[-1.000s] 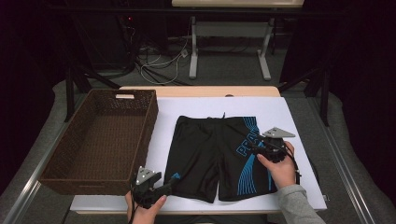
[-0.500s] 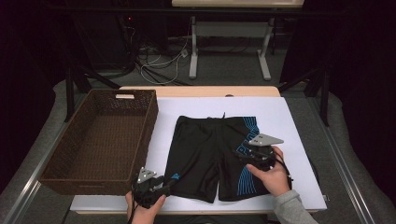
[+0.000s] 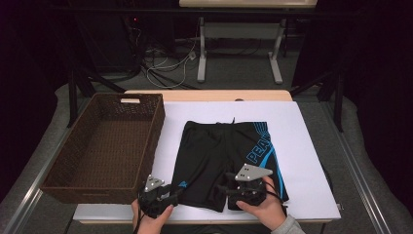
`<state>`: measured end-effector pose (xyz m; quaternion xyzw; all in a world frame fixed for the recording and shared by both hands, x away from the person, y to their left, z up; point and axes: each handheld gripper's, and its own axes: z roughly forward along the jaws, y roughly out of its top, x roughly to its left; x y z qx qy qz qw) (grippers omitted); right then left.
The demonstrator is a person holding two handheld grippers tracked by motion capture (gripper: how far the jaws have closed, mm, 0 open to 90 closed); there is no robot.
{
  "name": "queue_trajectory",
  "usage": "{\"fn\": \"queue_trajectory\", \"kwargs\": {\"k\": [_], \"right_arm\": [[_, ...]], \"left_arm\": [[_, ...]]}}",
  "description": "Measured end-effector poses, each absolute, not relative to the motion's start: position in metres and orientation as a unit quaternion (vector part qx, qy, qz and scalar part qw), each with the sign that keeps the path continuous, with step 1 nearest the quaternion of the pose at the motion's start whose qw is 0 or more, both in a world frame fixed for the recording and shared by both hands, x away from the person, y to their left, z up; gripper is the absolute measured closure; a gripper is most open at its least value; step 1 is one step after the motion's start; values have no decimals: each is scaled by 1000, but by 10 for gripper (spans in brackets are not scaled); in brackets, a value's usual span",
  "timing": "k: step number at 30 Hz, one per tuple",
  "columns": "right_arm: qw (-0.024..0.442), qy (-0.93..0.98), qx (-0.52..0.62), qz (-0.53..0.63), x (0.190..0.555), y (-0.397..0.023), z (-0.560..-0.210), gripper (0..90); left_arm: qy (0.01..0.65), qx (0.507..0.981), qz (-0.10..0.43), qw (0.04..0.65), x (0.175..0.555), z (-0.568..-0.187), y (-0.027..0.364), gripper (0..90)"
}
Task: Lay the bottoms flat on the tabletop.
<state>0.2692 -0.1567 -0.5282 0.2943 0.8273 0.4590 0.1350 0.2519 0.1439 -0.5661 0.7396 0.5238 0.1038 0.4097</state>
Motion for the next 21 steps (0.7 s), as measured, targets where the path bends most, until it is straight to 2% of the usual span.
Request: {"fn": "queue_trajectory", "kwargs": {"k": [8,12,16,21], "right_arm": [[115,836,278,459,255,-143,-536,465],[125,844,266,449,249,-135,-539,473],[132,854,260,430,243,-132,-543,550],[138,872,254,395,242,-129,-548,747]], "left_arm": [[520,743,107,407,251,-566,143,480],[520,743,108,407,251,-566,143,477],[522,741,106,409,251,-566,143,476],[521,742,105,409,251,-566,143,472]]}}
